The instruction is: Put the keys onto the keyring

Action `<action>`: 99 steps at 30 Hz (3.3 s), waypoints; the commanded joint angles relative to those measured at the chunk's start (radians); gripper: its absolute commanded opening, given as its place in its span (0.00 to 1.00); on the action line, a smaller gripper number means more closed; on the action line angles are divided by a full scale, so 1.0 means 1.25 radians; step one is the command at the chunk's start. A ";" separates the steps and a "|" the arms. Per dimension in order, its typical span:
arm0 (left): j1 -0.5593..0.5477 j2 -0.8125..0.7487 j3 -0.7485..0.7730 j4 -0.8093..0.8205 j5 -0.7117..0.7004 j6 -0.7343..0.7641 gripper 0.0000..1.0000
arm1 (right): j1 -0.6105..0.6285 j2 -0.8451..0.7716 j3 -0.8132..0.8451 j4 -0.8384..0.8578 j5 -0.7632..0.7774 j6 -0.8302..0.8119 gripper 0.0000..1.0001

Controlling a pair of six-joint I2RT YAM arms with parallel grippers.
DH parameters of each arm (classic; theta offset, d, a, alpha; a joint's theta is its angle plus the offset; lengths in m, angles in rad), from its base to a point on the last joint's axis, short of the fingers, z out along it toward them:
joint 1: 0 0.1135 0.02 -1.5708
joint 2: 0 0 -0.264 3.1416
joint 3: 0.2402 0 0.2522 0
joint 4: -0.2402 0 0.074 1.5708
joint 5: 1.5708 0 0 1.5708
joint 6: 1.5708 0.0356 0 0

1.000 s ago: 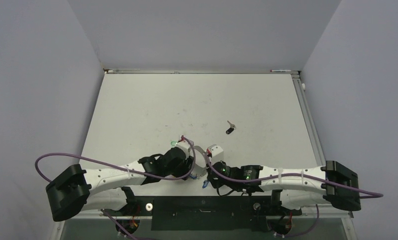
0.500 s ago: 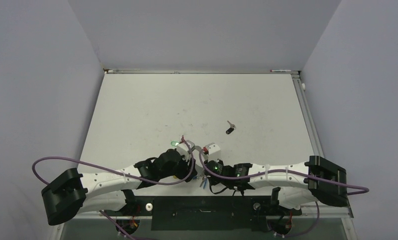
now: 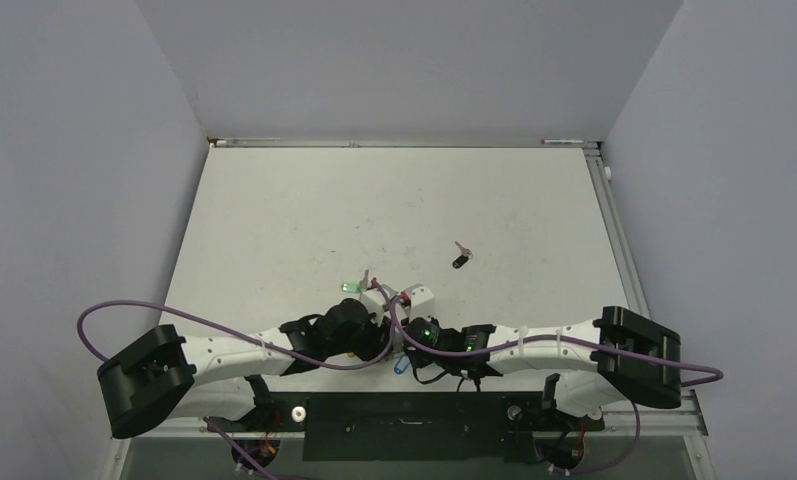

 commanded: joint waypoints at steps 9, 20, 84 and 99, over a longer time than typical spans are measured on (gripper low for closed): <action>0.013 0.027 0.008 0.059 0.019 -0.015 0.01 | -0.009 -0.149 -0.147 0.201 0.028 0.027 0.05; 0.048 0.055 0.001 0.126 0.080 -0.062 0.00 | -0.009 -0.194 -0.211 0.252 0.053 0.052 0.05; 0.125 0.059 -0.036 0.188 0.164 -0.064 0.03 | -0.130 -0.151 -0.398 0.619 -0.081 0.040 0.05; 0.047 -0.043 0.023 0.055 0.030 0.006 0.56 | -0.135 -0.262 -0.309 0.316 0.019 0.010 0.35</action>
